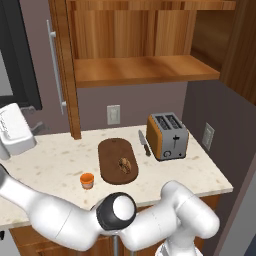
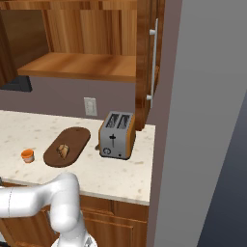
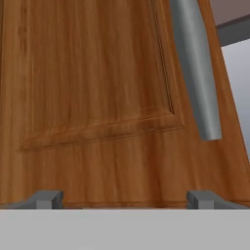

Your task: Pick the bread, place it on the cutting board, pick the jam, place it on the counter, and close the cabinet.

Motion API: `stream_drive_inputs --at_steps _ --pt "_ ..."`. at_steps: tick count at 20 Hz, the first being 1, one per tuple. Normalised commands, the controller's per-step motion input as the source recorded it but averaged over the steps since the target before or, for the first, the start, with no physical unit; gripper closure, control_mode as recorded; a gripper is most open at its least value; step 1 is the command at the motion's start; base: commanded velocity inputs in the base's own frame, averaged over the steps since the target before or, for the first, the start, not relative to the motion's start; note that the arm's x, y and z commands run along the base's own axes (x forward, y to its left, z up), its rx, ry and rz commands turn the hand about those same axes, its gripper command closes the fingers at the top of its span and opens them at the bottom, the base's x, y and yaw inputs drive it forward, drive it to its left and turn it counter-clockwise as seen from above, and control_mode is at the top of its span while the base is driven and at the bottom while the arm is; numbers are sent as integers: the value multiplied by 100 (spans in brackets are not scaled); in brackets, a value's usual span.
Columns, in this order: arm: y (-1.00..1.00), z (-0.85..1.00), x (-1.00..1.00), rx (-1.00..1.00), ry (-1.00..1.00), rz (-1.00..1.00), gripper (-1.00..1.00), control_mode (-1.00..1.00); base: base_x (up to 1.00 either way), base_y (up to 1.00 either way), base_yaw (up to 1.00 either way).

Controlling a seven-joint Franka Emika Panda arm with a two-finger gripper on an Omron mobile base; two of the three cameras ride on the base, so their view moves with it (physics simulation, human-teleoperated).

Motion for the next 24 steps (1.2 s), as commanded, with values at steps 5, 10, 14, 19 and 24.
stream_drive_inputs --at_steps 5,10,14,19,24 --pt "-21 0 2 0 0 0 -100 -100 0 0 0" --pt "-19 0 2 0 0 0 -100 -100 0 0 0" --pt "-24 0 0 0 0 0 -100 -100 0 0 0" --pt "-21 0 0 0 0 0 -100 -100 0 0 0" --pt "-19 0 1 0 0 0 -100 -100 0 0 0"
